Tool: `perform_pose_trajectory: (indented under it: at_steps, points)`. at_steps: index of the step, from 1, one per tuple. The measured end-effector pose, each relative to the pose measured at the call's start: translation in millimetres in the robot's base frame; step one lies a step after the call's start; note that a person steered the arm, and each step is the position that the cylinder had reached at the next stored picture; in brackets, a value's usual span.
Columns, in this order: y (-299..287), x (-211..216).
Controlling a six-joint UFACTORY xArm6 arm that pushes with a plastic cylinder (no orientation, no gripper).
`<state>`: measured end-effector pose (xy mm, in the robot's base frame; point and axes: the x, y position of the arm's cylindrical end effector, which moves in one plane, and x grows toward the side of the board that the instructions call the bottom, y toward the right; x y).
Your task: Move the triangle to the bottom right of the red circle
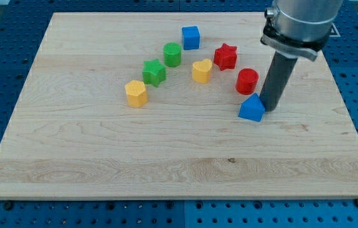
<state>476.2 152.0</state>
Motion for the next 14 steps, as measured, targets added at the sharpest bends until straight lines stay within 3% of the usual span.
perform_pose_trajectory:
  at_steps: [3, 6, 9, 10, 12, 14]
  points:
    - [1.5, 64.1]
    - [-93.4, 13.9]
    - [-53.5, 12.4]
    - [-67.3, 15.5]
    - [-93.9, 104.8]
    - [-93.9, 108.6]
